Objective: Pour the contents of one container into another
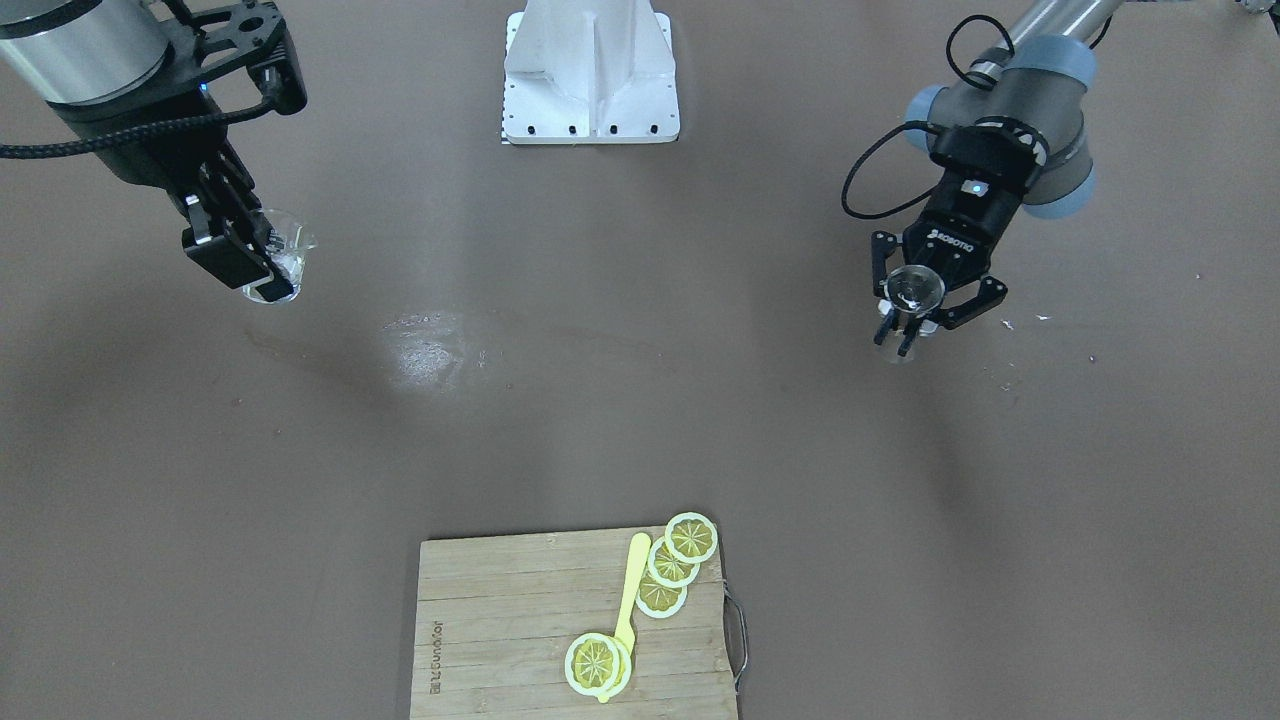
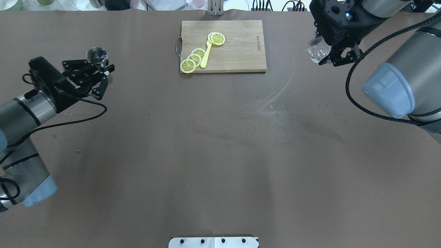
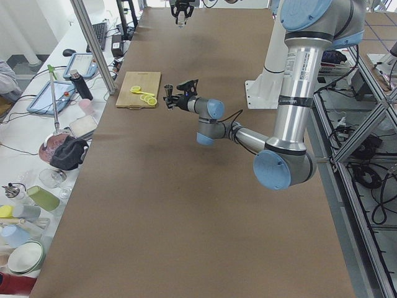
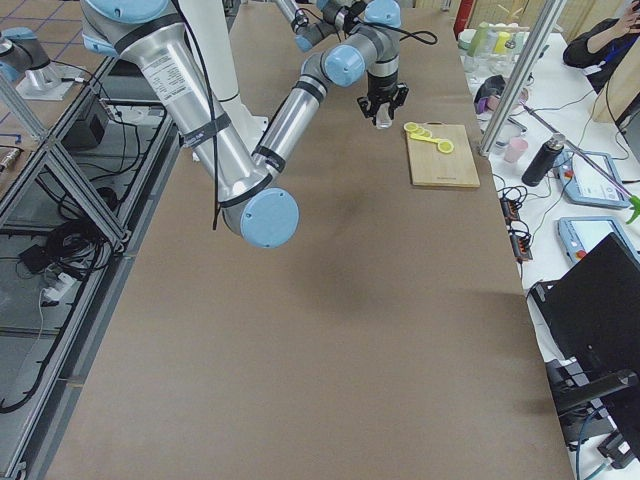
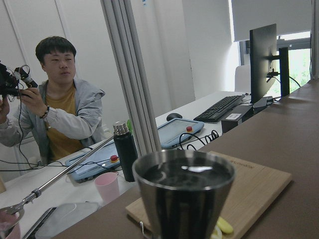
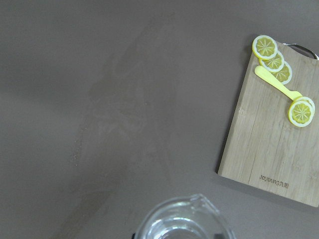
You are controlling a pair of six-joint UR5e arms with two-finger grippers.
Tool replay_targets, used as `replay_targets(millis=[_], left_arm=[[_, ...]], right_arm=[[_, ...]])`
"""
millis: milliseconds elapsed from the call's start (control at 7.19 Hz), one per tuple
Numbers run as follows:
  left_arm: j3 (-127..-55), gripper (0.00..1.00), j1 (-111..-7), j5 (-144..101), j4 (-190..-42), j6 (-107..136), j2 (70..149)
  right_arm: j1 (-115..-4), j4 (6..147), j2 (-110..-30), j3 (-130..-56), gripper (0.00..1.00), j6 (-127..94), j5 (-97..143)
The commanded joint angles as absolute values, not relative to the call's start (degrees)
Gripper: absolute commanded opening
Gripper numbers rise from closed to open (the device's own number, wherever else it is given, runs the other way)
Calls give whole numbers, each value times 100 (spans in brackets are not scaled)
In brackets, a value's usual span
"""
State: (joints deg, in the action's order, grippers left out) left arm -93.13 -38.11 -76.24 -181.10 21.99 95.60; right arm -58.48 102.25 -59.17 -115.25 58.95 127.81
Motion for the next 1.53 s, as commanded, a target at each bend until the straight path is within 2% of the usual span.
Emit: replay_targets(millis=[0,278,417,835,1113,1392], left_arm=[[-9142,0,-3789,-7699,-18937,2894,8861],[-8309,0,-3771,-7717,-19999,3471,8640],[-8175,0,-3640,-7064,-20065,3515,8483],[-8270,0,-2263,-5200,-20092,4260,7956],[-8314,0,-1829,-4590,-19839,4544,7735],[-8236,0,-1364,-3966,-19749,4596,7734]], right_arm=[[-5906,8961,-6659,-11444,0,5276,13051],[-6169,7734,-6759,-10535,0,4829,13734],[-6161,6847,-6881,-10112,0,4321,13798],[-6117,4516,-7145,-8951,0,3395,14053],[-5829,3285,-7119,-8187,0,3235,14203],[-5520,2542,-7136,-7928,0,3165,14194]])
